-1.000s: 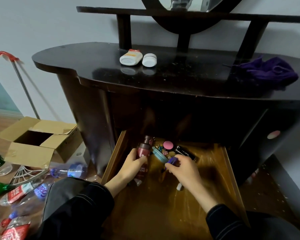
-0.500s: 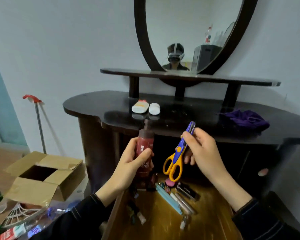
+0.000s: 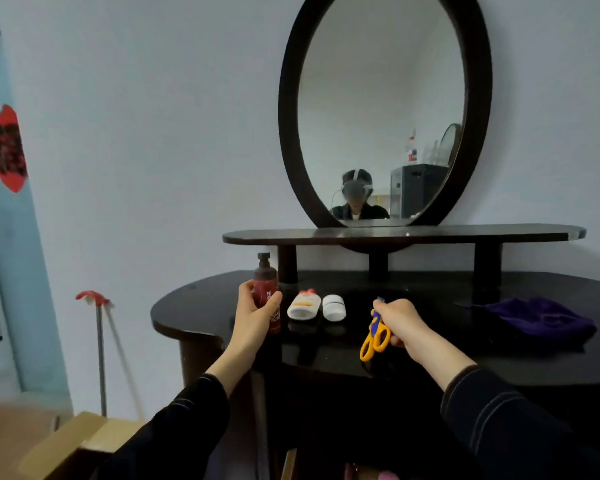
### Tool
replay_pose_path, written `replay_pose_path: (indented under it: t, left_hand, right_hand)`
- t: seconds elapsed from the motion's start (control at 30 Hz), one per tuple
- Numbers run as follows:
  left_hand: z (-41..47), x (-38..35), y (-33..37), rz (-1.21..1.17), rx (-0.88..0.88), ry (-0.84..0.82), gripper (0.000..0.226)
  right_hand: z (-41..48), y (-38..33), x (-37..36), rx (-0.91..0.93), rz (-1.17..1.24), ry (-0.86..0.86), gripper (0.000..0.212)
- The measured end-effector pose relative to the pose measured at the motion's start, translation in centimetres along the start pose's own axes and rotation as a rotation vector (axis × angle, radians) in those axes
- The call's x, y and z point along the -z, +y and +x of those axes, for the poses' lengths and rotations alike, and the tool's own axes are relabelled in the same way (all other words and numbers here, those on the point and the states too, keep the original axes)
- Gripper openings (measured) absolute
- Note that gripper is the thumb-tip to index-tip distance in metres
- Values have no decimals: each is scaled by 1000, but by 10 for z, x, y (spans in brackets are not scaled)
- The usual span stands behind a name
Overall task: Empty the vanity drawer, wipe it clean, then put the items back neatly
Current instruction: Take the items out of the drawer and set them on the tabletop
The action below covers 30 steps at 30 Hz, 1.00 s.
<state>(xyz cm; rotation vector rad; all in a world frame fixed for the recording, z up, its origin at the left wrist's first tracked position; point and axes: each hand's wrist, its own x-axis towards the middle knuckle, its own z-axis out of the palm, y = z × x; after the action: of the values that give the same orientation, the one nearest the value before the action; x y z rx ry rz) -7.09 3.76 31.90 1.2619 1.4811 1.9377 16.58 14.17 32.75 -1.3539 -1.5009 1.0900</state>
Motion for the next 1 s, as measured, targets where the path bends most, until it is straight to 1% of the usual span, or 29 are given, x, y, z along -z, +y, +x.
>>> replay_pose_path:
  t: [0.1,0.17,0.2,0.27,0.37,0.43,0.53,0.6,0.7,0.8,0.93,1.0]
  left_hand:
    - [24,-3,-11,18,62,7,45]
    - [35,-6,-17,31,80,4,46]
    - [39,-7,-18,43,80,5,46]
    - [44,-9,-20,100,67,-3,48]
    - [48,-12,-23,208,42,-10,53]
    - [47,-13,-25,238,48,3,55]
    - [46,-13,-25,268,58,16,56]
    - [44,-13,-23,291,56,16,55]
    - [41,-13,-20,354,43,17,55]
    - [39,-15,-18,468,27,35,58]
    - [39,-16,-18,547,38,-14,60]
    - [39,-16,-17,570,38,-33,61]
  right_hand:
    - [14,2,-6,25,-91,35,38]
    - [20,2,-8,59,-131,63,38]
    - [22,2,-10,77,-127,72,35]
    - [20,1,-13,102,-100,87,21]
    - [15,3,-14,143,-128,133,35]
    - [7,2,-14,190,-213,142,30]
    - [-3,4,-16,296,-425,110,25]
    - [-6,6,-18,379,-567,88,30]
    - [-8,10,-21,443,-711,14,40]
    - [-7,11,-22,475,-736,4,40]
    - [-6,12,-21,467,-713,55,25]
    - [-6,11,-21,459,-713,73,21]
